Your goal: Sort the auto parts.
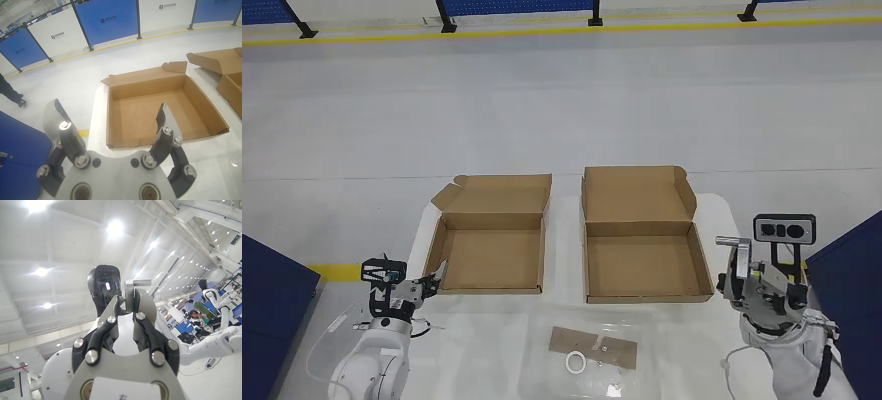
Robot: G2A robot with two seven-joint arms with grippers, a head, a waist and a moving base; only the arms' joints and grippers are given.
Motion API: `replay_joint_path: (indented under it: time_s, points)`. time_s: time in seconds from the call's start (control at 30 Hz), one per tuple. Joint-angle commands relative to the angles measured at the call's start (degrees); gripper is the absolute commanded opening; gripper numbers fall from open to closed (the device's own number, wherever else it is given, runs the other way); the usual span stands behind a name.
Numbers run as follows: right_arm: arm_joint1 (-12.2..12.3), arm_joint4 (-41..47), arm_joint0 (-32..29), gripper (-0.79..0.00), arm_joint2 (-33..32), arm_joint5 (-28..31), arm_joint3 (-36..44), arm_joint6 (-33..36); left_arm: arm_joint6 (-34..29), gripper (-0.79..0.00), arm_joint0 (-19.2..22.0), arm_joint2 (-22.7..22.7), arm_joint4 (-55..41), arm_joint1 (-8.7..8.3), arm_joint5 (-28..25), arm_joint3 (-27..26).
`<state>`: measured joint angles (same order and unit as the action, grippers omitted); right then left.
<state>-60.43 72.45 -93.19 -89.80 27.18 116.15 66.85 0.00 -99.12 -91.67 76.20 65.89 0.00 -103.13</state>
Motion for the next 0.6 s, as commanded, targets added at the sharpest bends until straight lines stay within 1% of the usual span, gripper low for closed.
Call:
replay_joint_path:
  time_s: [0.0, 0.27, 0.37, 0.43, 0.57]
  points:
    - [0.0, -0.1, -0.1, -0.785, -0.3, 0.1, 0.1, 0.2, 0.0, 0.000, 0.0, 0.0, 0.0, 0.00, 0.0, 0.0]
    - [0.0, -0.1, -0.1, -0.785, -0.3, 0.1, 0.1, 0.2, 0.0, 0.000, 0.0, 0.0, 0.0, 0.00, 0.0, 0.0]
    - [0.3, -8.9, -0.4, -0.785, -3.1, -1.1, -1.4, -1.2, 0.0, 0.000, 0.0, 0.0, 0.0, 0.00, 0.0, 0.0]
    - [0.4, -11.2, -1.4, -0.785, -5.0, -1.9, -2.3, -1.7, 0.0, 0.000, 0.0, 0.0, 0.0, 0.00, 0.0, 0.0]
    - [1.1, -24.3, -3.2, -0.785, -11.0, -2.5, -4.1, 0.4, 0.0, 0.000, 0.0, 0.0, 0.0, 0.00, 0.0, 0.0]
